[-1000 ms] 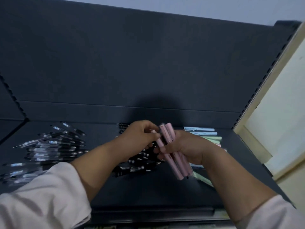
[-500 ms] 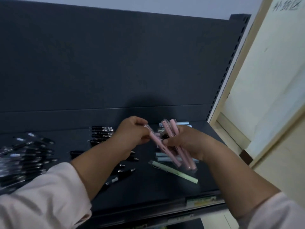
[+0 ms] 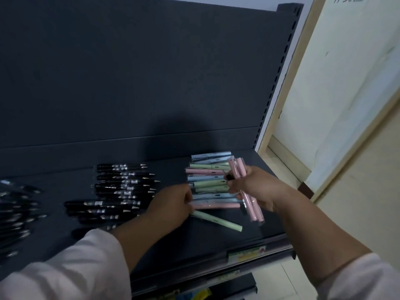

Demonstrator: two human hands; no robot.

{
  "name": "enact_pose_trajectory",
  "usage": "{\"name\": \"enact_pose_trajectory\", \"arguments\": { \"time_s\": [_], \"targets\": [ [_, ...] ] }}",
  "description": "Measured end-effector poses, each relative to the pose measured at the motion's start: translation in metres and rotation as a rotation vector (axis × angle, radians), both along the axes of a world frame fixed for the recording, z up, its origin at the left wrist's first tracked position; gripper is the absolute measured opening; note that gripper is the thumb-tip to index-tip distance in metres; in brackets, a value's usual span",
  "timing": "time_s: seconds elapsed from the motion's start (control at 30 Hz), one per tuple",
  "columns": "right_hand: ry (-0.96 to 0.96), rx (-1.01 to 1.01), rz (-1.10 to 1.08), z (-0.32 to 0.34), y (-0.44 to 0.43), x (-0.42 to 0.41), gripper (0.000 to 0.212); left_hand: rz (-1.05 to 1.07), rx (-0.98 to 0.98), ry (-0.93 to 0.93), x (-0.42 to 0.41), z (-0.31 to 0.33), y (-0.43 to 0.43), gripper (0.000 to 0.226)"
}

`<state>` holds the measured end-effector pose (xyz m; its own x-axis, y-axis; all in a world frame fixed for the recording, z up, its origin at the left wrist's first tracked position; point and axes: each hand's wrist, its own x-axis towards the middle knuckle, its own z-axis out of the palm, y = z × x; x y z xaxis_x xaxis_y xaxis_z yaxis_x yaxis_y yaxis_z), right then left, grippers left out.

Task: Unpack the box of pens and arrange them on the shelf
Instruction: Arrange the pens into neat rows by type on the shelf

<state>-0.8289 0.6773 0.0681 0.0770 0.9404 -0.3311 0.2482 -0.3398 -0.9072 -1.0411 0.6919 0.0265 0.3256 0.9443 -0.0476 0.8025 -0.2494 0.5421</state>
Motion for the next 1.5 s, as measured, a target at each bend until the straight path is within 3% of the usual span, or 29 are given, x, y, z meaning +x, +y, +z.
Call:
{"name": "enact_pose_trajectory", "arguments": {
  "time_s": [0.23, 0.43, 0.53, 0.83, 0.93, 1.0, 1.1, 1.17, 1.23, 1.27, 1.33, 1.43, 1.5],
  "targets": [
    [0.407, 0.005, -0.084, 0.003, 0.003, -0.005, 0.01, -0.017, 0.034, -0.098, 0.021, 0.017, -0.004, 0.021],
    [0.853, 0.023, -0.196, 0.01, 0.006, -0.03, 0.015, 0.053, -0.666, -0.65, 0.047, 0.04, -0.021, 0.019],
    [0.887, 0.03, -0.198, 0.007, 0.004, -0.04, 0.013, 0.098, -0.795, -0.792, 0.045, 0.044, -0.028, 0.022],
    [0.742, -0.021, -0.18, 0.003, -0.007, -0.039, 0.01, 0.162, -0.67, -0.765, 0.031, 0.037, -0.025, 0.013],
    [0.591, -0.02, -0.154, 0.006, -0.01, -0.033, 0.003, 0.159, -0.624, -0.698, 0.028, 0.033, -0.022, 0.014],
    [0.338, 0.042, -0.118, 0.012, -0.012, -0.024, 0.003, 0.184, -0.55, -0.674, 0.024, 0.033, -0.019, 0.015],
    [-0.335, 0.156, 0.074, 0.019, -0.012, -0.01, 0.016, 0.237, -0.437, -0.67, 0.014, 0.035, -0.016, 0.016],
    [-0.784, 0.143, 0.247, 0.016, -0.01, -0.01, 0.011, 0.243, -0.391, -0.628, 0.008, 0.037, -0.016, 0.02],
    [-0.97, 0.089, 0.35, 0.008, -0.009, -0.013, 0.02, 0.25, -0.375, -0.583, 0.002, 0.038, -0.015, 0.025],
    [-0.969, 0.083, 0.374, 0.003, -0.008, -0.014, 0.019, 0.265, -0.38, -0.569, 0.0, 0.037, -0.014, 0.028],
    [-0.882, 0.068, 0.348, -0.001, -0.007, -0.015, 0.042, 0.318, -0.413, -0.57, -0.003, 0.036, -0.011, 0.026],
    [-0.582, 0.072, 0.183, 0.005, -0.005, -0.016, 0.022, 0.379, -0.455, -0.586, -0.007, 0.035, -0.006, 0.014],
    [-0.284, 0.062, 0.07, 0.009, -0.004, -0.014, 0.014, 0.388, -0.468, -0.613, -0.008, 0.035, -0.006, 0.013]
  ]
}}
